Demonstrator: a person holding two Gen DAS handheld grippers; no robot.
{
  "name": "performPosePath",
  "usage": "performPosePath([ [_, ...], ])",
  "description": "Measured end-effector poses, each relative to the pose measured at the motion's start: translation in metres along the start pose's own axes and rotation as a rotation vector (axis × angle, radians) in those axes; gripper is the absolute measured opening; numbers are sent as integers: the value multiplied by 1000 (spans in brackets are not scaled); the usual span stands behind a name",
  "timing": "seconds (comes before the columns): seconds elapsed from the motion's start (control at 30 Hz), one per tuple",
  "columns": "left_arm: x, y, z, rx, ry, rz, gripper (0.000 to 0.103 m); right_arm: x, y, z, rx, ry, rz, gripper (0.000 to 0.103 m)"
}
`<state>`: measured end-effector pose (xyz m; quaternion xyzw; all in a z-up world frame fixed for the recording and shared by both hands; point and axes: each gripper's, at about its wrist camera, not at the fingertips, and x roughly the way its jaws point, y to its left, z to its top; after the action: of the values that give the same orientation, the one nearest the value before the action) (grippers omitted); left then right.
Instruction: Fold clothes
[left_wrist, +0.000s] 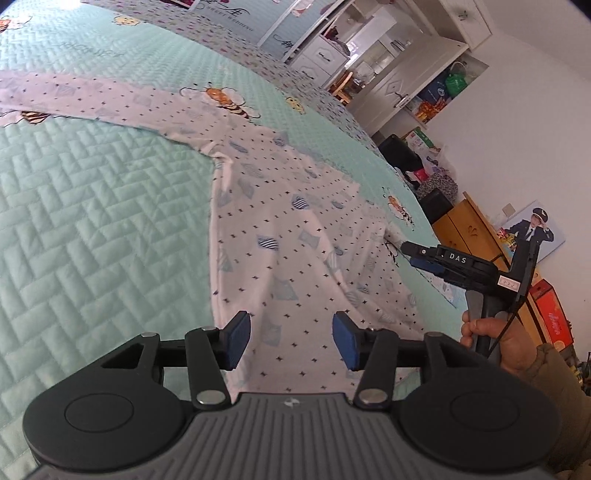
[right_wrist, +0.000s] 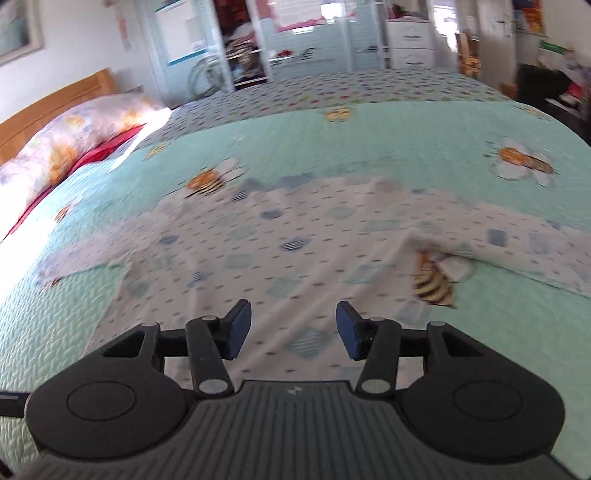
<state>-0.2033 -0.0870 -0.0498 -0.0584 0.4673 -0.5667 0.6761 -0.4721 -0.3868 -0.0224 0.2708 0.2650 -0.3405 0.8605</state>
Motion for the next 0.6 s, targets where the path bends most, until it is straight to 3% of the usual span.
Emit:
performPosePath([
  [0.1, 18, -9, 5, 18, 10, -28, 54, 5, -61, -3, 198, 2, -7, 54],
  [0.17, 29, -14, 4, 34, 21, -39, 54, 13, -82, -5, 262, -22, 27, 54],
  [0.23, 40, -15, 2, 32, 44, -30, 54, 30, -102, -3, 372, -43, 129, 54],
  [0.37, 53, -5, -6, -11, 79, -6, 54, 74, -120, 12, 577, -32, 213, 54],
  [0.53, 55, 1, -5, -42, 80, -18, 54, 102, -125, 24, 655, -42, 243, 53],
  [0.57, 56, 1, -5, -40, 83, -17, 55, 107, -126, 26, 670, -44, 248, 51],
  [0.6, 56, 0, -4, -38, 85, -15, 55, 113, -127, 28, 685, -47, 253, 42],
])
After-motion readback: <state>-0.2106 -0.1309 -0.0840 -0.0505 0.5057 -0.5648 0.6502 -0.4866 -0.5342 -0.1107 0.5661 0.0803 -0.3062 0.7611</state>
